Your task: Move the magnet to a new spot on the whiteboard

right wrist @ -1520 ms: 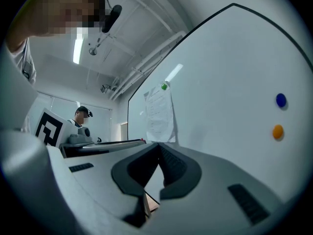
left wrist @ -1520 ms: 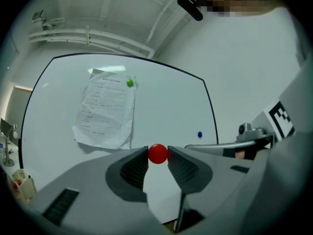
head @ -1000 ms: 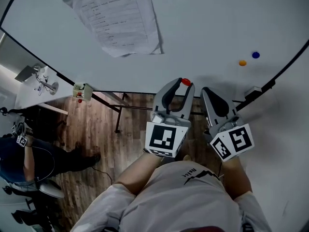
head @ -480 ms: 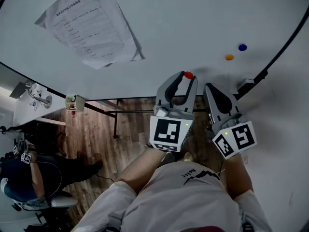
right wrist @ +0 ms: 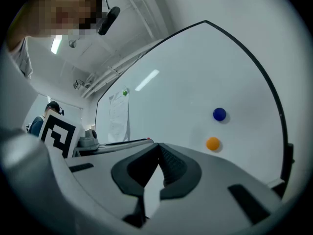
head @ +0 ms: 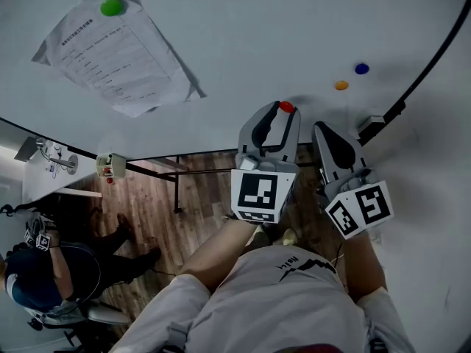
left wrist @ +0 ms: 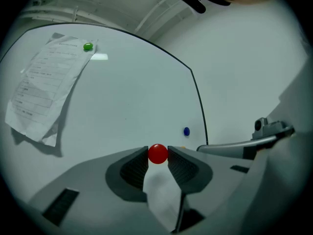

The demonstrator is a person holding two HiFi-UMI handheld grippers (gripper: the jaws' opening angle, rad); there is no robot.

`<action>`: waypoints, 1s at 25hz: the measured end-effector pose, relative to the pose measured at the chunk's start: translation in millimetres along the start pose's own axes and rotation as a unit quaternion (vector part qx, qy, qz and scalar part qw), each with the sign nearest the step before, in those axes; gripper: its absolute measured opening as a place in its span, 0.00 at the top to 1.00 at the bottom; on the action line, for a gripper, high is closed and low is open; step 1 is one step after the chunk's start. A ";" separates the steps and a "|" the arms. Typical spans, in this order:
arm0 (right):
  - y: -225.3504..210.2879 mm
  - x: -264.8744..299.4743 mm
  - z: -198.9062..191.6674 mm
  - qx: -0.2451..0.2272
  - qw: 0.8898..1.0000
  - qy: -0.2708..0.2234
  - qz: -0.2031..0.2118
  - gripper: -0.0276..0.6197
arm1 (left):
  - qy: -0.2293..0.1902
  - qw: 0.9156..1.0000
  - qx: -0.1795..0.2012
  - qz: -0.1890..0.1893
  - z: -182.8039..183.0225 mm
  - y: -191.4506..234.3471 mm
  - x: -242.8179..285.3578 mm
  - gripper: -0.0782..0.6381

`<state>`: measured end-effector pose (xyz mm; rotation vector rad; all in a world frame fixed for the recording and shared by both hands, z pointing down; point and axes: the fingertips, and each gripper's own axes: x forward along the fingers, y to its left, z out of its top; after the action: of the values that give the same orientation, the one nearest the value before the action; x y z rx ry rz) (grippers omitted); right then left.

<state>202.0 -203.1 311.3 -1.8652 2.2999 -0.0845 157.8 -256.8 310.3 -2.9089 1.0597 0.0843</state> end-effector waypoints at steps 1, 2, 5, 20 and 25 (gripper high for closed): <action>-2.1 0.4 -0.3 0.001 1.000 0.000 -0.001 0.94 | 0.001 1.000 0.000 0.000 -0.7 -0.2 2.5 0.71; -4.1 1.0 -0.7 0.001 1.000 0.001 -0.003 0.94 | 0.001 1.000 0.001 0.000 -1.4 -0.2 5.0 0.71; -10.1 3.1 -0.9 0.002 1.000 0.001 -0.006 0.94 | 0.001 1.000 0.001 0.002 -3.1 0.6 12.4 0.71; -37.1 4.0 -4.3 0.012 1.000 0.004 -0.017 0.94 | 0.001 0.999 0.020 0.033 -14.1 0.2 46.4 0.71; -41.3 4.6 -5.7 0.016 1.000 0.006 -0.013 0.94 | -0.007 0.998 0.017 0.055 -14.1 4.4 50.0 0.71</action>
<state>240.0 -216.8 322.9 -1.8854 2.2690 -0.1357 193.7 -293.0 320.9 -2.8145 1.2067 0.0882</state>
